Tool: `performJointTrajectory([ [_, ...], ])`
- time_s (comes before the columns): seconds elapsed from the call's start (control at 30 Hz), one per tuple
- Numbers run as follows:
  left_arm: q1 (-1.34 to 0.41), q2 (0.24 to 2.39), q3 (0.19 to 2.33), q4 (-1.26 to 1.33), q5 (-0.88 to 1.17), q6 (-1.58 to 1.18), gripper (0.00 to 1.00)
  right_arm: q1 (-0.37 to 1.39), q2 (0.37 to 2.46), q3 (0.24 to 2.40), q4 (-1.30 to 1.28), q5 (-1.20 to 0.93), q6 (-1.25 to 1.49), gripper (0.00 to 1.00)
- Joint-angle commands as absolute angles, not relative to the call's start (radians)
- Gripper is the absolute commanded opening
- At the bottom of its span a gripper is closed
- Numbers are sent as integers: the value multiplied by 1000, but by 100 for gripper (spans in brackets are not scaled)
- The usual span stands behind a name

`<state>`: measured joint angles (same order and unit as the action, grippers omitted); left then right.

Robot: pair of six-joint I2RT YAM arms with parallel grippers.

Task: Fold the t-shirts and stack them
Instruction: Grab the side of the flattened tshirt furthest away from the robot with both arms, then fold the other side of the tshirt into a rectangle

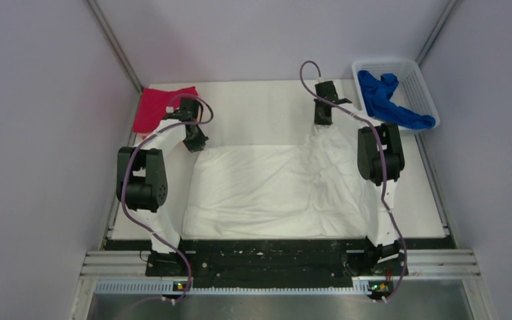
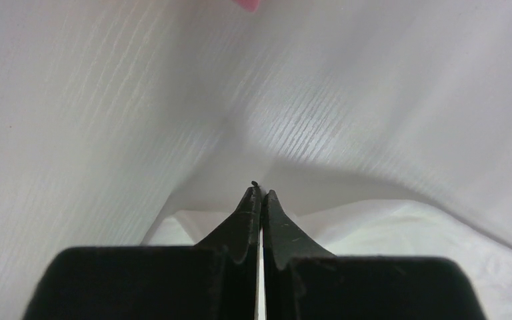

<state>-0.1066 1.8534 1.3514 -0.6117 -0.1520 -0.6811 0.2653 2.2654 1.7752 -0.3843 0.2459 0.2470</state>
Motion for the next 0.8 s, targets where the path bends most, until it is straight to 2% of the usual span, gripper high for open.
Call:
performJointTrajectory([
  [0.0, -116, 1753, 1306, -572, -140, -677, 0, 278, 2007, 1660, -344, 267, 177, 0],
  [0.37, -144, 1555, 1127, -569, -166, -686, 0, 392, 1492, 1155, -421, 317, 237, 0],
  [0.57, -158, 1408, 993, -583, -216, -713, 0, 445, 1220, 1057, -627, 398, 301, 0],
  [0.77, -160, 1243, 905, -615, -289, -708, 0, 467, 1008, 999, -781, 361, 326, 0],
])
